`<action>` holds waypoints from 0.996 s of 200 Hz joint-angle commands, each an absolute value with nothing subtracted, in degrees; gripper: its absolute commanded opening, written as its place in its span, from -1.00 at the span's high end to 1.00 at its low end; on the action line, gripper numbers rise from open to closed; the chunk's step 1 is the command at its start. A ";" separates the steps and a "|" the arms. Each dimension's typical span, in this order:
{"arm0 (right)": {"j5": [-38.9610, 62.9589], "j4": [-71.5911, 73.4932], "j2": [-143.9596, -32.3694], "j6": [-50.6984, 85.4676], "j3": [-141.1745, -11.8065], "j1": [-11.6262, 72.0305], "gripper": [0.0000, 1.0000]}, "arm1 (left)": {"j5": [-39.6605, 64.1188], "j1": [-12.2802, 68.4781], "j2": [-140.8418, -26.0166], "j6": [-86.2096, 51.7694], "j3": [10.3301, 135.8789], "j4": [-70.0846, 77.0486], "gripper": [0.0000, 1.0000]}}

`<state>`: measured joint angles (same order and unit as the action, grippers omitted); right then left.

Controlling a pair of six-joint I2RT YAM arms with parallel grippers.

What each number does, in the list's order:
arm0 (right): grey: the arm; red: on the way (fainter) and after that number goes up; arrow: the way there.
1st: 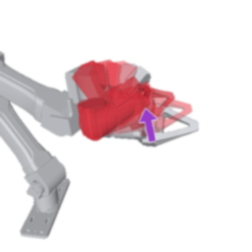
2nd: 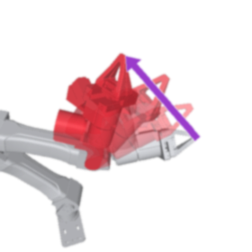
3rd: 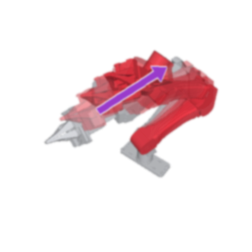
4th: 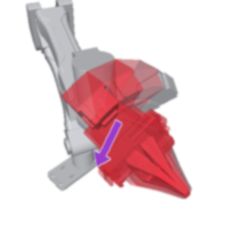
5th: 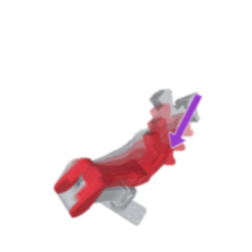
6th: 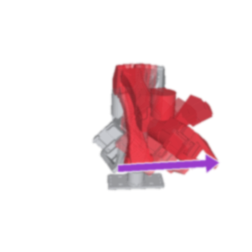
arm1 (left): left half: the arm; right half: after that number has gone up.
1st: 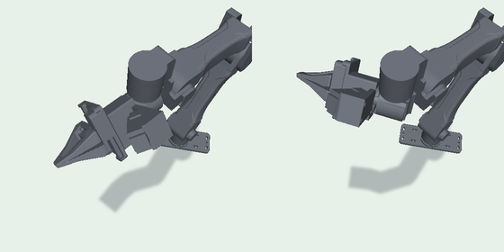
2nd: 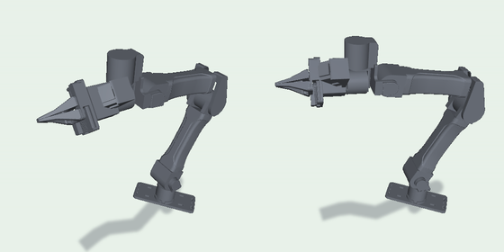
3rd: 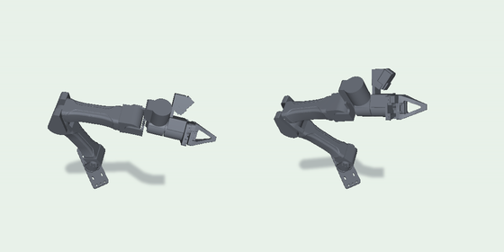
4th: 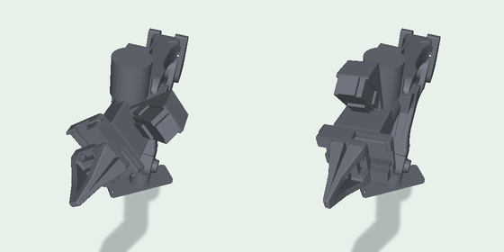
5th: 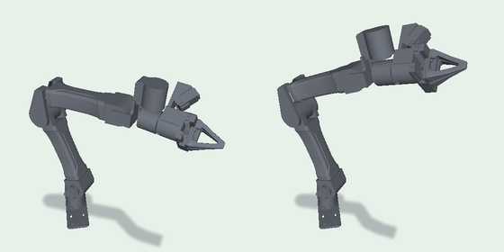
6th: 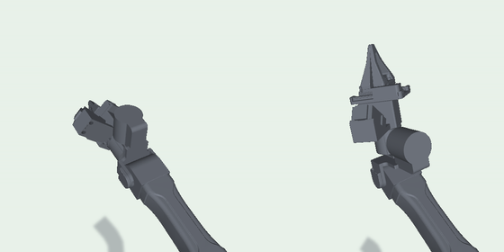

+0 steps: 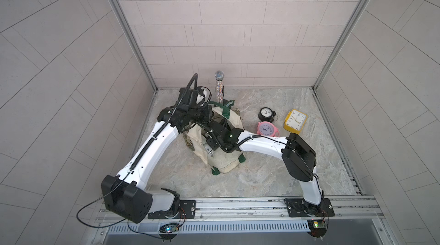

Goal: Take the alarm clock out of the canvas bag
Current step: Pick up the alarm from the canvas bag.

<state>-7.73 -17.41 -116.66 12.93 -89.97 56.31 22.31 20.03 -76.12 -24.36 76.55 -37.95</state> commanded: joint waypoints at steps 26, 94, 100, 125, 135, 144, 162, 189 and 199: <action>-8.30 -22.03 -111.50 9.73 -91.67 54.69 0.37 | 27.05 21.57 -73.98 -24.43 76.41 -36.91 1.00; -5.48 -23.61 -103.60 8.88 -89.33 53.53 0.37 | 26.82 21.45 -74.01 -24.34 76.65 -36.74 1.00; -5.40 -23.80 -102.98 8.79 -89.06 53.43 0.37 | 26.73 21.46 -74.05 -24.35 76.64 -36.74 1.00; -4.71 -24.15 -100.41 8.48 -87.67 52.49 0.37 | 26.81 21.45 -74.26 -24.33 76.86 -36.73 1.00; -4.42 -24.51 -99.56 8.42 -87.24 52.09 0.37 | 26.76 21.46 -74.25 -24.26 76.90 -36.78 1.00; -4.07 -24.86 -98.66 8.43 -86.89 51.80 0.37 | 26.50 21.42 -74.33 -24.26 76.95 -36.74 1.00; -3.95 -25.14 -96.77 7.90 -86.18 51.71 0.37 | 25.87 21.47 -74.37 -24.26 76.91 -36.74 1.00; -5.34 -24.50 -94.28 7.08 -83.77 51.68 0.37 | 24.99 21.36 -74.57 -24.09 77.09 -37.00 1.00; -6.13 -23.95 -93.81 7.16 -82.51 51.64 0.37 | 24.96 21.36 -74.52 -23.91 77.17 -37.17 1.00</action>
